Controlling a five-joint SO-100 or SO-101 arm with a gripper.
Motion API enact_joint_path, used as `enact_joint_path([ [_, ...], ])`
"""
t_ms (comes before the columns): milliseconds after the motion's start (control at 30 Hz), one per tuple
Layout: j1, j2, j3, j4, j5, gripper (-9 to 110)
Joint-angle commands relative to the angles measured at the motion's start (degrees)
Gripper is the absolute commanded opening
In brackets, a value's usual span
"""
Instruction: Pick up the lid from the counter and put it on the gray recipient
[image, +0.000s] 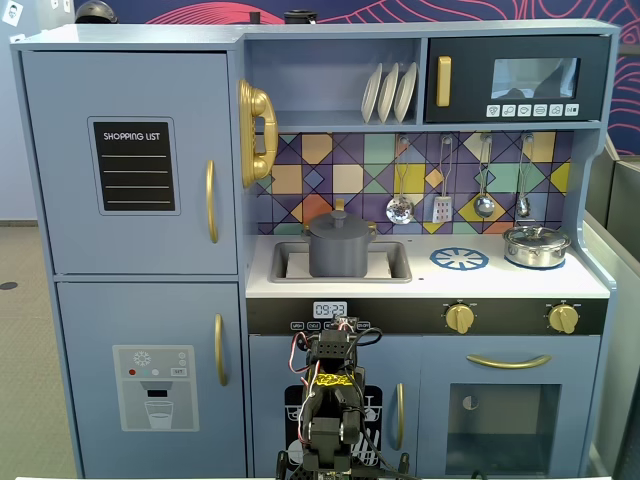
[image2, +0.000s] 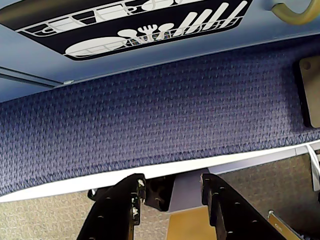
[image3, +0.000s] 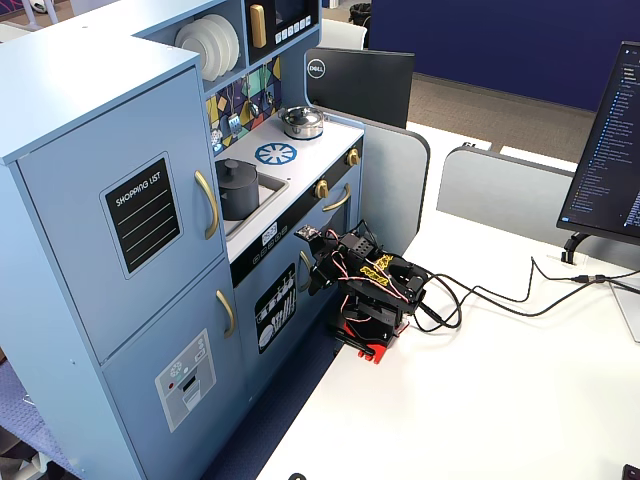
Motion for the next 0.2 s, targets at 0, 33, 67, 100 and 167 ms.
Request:
enact_joint_path([
  [0, 1.14, -0.35, 0.18, 10.46, -0.18, 6],
  [33, 1.14, -0.35, 0.18, 10.46, -0.18, 6],
  [67, 1.14, -0.35, 0.18, 10.46, -0.18, 6],
  [100, 1.14, -0.35, 0.18, 10.46, -0.18, 6],
  [167, 1.14, -0.35, 0.18, 10.46, -0.18, 6],
])
